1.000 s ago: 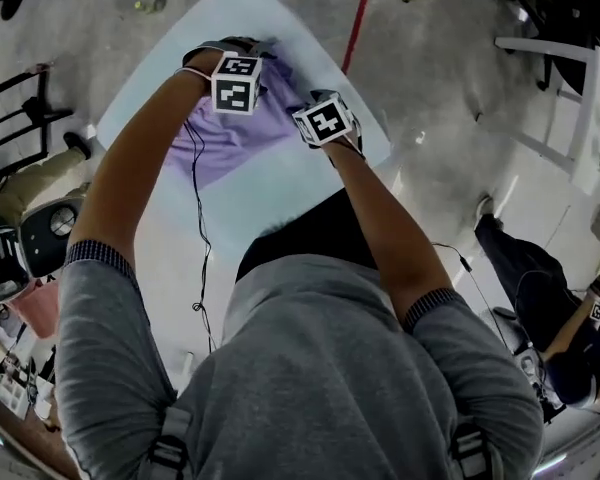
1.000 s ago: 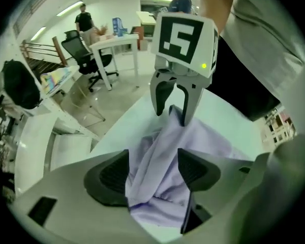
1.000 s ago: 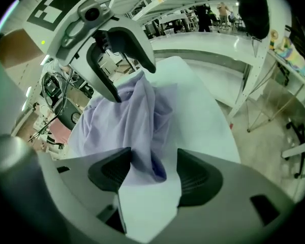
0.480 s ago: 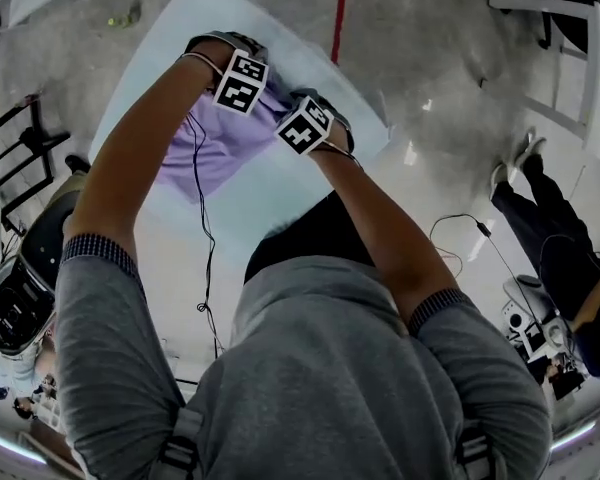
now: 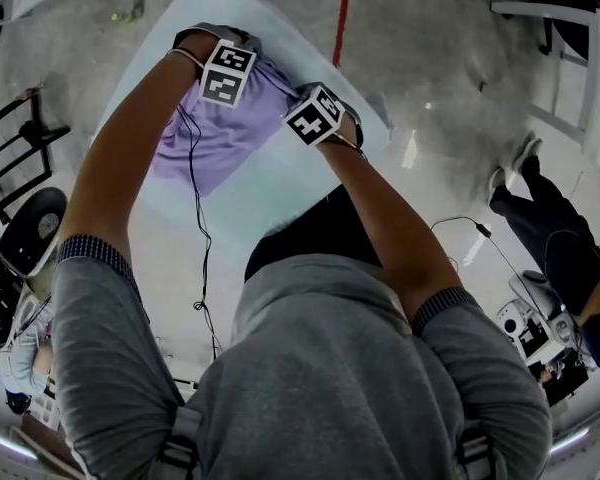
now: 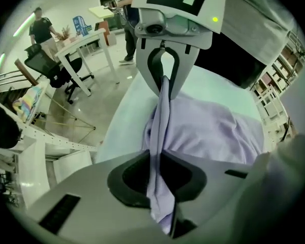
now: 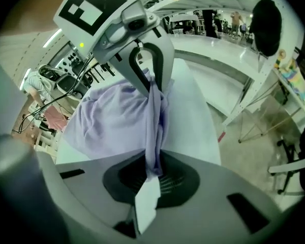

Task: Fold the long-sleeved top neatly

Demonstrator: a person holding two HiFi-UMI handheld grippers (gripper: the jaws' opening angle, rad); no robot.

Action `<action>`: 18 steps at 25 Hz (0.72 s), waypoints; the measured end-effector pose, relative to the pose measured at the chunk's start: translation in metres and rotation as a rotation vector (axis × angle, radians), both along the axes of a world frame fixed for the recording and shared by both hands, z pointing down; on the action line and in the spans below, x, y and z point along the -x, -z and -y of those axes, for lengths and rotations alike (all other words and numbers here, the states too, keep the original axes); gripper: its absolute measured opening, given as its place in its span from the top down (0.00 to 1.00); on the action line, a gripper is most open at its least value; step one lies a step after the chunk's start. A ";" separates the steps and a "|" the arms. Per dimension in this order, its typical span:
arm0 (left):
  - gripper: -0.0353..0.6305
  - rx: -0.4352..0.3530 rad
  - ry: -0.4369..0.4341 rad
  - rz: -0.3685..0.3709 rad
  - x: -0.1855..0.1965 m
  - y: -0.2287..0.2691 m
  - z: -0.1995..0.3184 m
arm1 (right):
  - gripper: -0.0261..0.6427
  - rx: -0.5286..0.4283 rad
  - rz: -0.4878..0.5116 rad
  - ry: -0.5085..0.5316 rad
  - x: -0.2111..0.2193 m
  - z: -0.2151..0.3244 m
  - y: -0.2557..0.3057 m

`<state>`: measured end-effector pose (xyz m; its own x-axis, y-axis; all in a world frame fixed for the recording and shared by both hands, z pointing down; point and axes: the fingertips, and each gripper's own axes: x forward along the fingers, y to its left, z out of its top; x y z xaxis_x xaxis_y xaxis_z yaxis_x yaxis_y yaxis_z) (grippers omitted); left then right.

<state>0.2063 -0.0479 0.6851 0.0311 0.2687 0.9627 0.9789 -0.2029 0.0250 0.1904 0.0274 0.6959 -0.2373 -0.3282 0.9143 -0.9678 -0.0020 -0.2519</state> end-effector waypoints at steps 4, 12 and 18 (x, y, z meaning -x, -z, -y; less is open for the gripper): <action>0.86 0.012 0.039 -0.073 -0.018 0.021 0.004 | 0.91 -0.020 -0.035 -0.027 -0.023 0.003 0.020; 0.87 0.008 0.034 -0.170 -0.036 0.062 0.005 | 0.92 -0.072 -0.098 -0.030 -0.045 0.004 0.060; 0.87 0.003 0.029 -0.212 -0.009 0.090 0.005 | 0.92 -0.112 -0.115 0.021 -0.021 0.005 0.088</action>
